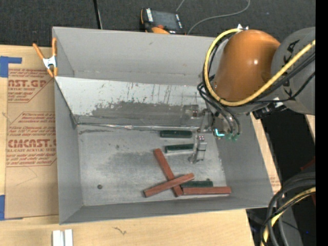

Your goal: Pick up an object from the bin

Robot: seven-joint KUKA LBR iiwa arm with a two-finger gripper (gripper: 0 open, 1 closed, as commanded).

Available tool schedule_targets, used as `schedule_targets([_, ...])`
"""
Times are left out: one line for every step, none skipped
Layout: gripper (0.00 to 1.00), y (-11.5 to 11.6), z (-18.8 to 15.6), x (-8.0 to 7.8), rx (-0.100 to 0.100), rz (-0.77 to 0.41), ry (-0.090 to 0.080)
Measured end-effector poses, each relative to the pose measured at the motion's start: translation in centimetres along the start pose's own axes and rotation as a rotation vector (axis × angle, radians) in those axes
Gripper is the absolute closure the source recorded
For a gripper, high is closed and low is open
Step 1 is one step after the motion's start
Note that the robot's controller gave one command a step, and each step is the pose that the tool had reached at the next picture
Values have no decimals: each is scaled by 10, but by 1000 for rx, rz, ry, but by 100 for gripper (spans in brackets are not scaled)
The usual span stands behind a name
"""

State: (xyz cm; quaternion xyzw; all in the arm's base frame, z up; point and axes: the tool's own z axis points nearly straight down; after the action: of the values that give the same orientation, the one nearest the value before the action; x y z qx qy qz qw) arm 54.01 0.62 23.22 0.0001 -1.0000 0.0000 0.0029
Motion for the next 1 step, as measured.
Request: schedule_targets([0, 10, 115, -4, -1, 50, 1])
